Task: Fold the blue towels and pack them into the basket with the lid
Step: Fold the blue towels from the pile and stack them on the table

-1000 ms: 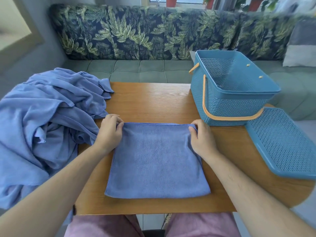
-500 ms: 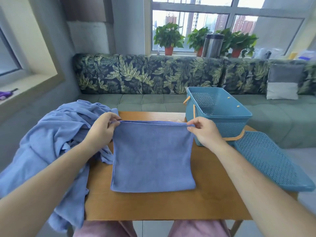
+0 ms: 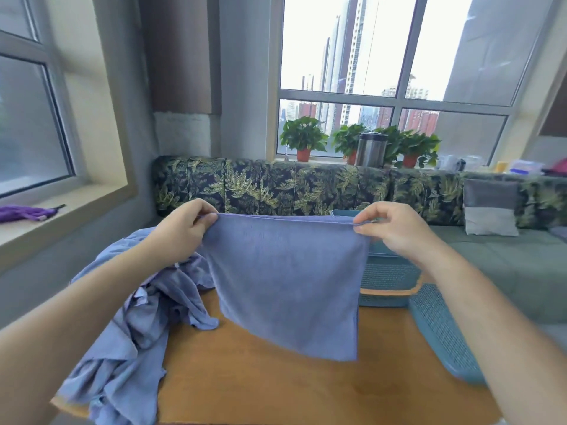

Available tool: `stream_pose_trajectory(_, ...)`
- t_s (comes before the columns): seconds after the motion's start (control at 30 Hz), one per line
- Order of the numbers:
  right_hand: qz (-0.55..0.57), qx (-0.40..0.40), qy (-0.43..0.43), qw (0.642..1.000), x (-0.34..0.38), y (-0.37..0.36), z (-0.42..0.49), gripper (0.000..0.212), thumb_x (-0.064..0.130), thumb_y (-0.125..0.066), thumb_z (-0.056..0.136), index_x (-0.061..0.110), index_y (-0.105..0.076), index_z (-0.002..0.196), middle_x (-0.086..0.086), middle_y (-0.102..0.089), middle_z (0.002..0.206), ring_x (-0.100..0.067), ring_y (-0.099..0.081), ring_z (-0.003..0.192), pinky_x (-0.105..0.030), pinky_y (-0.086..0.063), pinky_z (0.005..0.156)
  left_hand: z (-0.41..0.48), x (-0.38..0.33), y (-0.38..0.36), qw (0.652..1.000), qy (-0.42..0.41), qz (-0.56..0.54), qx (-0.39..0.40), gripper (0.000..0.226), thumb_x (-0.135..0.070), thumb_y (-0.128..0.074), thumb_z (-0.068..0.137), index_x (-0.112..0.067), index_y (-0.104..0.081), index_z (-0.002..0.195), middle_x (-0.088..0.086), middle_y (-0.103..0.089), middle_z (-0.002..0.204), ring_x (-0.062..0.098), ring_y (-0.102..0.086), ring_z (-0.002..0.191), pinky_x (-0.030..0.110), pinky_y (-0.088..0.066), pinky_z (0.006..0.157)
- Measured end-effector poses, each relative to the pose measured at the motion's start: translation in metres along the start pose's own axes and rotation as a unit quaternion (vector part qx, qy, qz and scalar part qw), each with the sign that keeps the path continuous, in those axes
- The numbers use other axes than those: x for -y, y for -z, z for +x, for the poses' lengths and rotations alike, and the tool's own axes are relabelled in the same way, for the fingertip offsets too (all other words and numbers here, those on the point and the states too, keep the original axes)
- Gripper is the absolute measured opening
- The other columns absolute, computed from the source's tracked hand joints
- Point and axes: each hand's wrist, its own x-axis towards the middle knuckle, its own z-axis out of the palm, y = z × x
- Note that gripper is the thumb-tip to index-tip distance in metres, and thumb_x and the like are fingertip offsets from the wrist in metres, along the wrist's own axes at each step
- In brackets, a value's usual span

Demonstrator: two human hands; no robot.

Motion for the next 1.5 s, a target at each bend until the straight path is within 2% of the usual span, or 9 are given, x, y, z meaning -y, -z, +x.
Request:
stream_pose_trajectory(0.2,-0.050,-0.001,-0.043,0.998,-0.024,-0.017,0.036,0.022,0.006,-0.076,0.087,0.016,-0.068,0.105,-0.003,-0.067,0.098,-0.013,-0.061,0.084,-0.019,-0.048,0.072,0.032,0.016,-0.020,0.998,0.049,0.020,0.033,0.010,-0.023,-0.064,0.097,-0.023,-0.060,0.088,-0.003,-0.065,0.080,0.012,-0.059,0.069,0.023,-0.041,0.062)
stream_pose_trajectory(0.37,-0.108,0.009,-0.065,0.992,-0.052,-0.046,0.079,0.018,0.012,-0.072,0.090,0.028,-0.067,0.085,0.007,-0.066,0.088,-0.014,-0.061,0.081,-0.032,-0.051,0.076,0.061,0.043,-0.046,0.992,0.091,0.058,0.059,0.010,-0.020,-0.059,0.100,-0.013,-0.059,0.094,0.003,-0.063,0.081,0.012,-0.053,0.066,0.022,-0.037,0.057)
stream_pose_trajectory(0.53,-0.064,-0.058,-0.069,0.994,-0.055,-0.068,0.119,0.013,0.010,-0.064,0.095,0.021,-0.063,0.088,0.000,-0.070,0.093,-0.007,-0.069,0.059,-0.026,-0.046,0.058,0.105,0.055,-0.047,0.993,0.092,0.063,0.041,0.003,-0.013,-0.054,0.101,-0.012,-0.055,0.099,0.005,-0.059,0.083,0.019,-0.051,0.070,0.026,-0.037,0.058)
stream_pose_trajectory(0.7,-0.085,-0.120,-0.031,0.989,-0.060,-0.077,0.123,0.013,0.015,-0.062,0.095,0.027,-0.064,0.090,0.011,-0.068,0.090,-0.007,-0.066,0.081,-0.029,-0.047,0.067,0.119,0.061,-0.050,0.998,0.052,0.039,-0.020,0.008,-0.008,-0.052,0.100,-0.010,-0.059,0.101,0.002,-0.058,0.094,0.019,-0.052,0.086,0.029,-0.036,0.075)
stream_pose_trajectory(0.97,-0.089,-0.055,-0.100,0.989,-0.162,-0.134,0.020,0.010,0.019,-0.068,0.091,0.027,-0.067,0.086,0.012,-0.071,0.082,-0.008,-0.066,0.081,-0.030,-0.049,0.071,-0.010,0.117,-0.126,0.996,0.070,0.040,0.030,0.007,-0.005,-0.057,0.097,-0.012,-0.059,0.098,0.001,-0.058,0.097,0.022,-0.054,0.092,0.032,-0.041,0.080)
stream_pose_trajectory(1.07,-0.098,-0.022,-0.137,0.986,-0.201,-0.150,-0.033,0.010,0.016,-0.070,0.091,0.025,-0.068,0.088,0.014,-0.071,0.086,-0.005,-0.065,0.085,-0.016,-0.046,0.074,-0.077,0.132,-0.158,0.990,0.078,0.070,0.099,0.007,-0.003,-0.060,0.094,-0.009,-0.061,0.099,0.006,-0.060,0.099,0.031,-0.056,0.095,0.047,-0.045,0.083)
stream_pose_trajectory(1.27,-0.111,0.034,-0.128,0.985,-0.234,-0.144,-0.083,0.012,0.017,-0.070,0.092,0.029,-0.069,0.093,0.013,-0.069,0.093,0.000,-0.063,0.088,-0.009,-0.041,0.076,-0.135,0.141,-0.173,0.984,0.079,0.050,0.154,0.017,-0.001,-0.065,0.091,-0.011,-0.061,0.104,0.004,-0.064,0.106,0.027,-0.061,0.105,0.040,-0.047,0.090)
stream_pose_trajectory(1.4,-0.102,0.047,-0.127,0.986,-0.232,-0.131,-0.090,0.009,0.023,-0.069,0.093,0.031,-0.070,0.097,0.011,-0.067,0.100,-0.002,-0.062,0.094,-0.023,-0.047,0.085,-0.135,0.128,-0.163,0.974,0.156,-0.013,0.162,0.006,-0.016,-0.060,0.098,-0.023,-0.060,0.098,-0.010,-0.063,0.098,-0.001,-0.058,0.084,0.016,-0.042,0.074)
stream_pose_trajectory(1.5,-0.024,0.066,-0.155,0.985,-0.220,-0.118,-0.094,0.006,0.021,-0.068,0.095,0.026,-0.071,0.095,0.010,-0.073,0.090,-0.001,-0.065,0.085,-0.022,-0.047,0.079,-0.139,0.121,-0.153,0.967,0.182,-0.045,0.173,0.011,-0.018,-0.061,0.098,-0.025,-0.060,0.090,-0.003,-0.064,0.087,0.004,-0.056,0.069,0.025,-0.042,0.067)
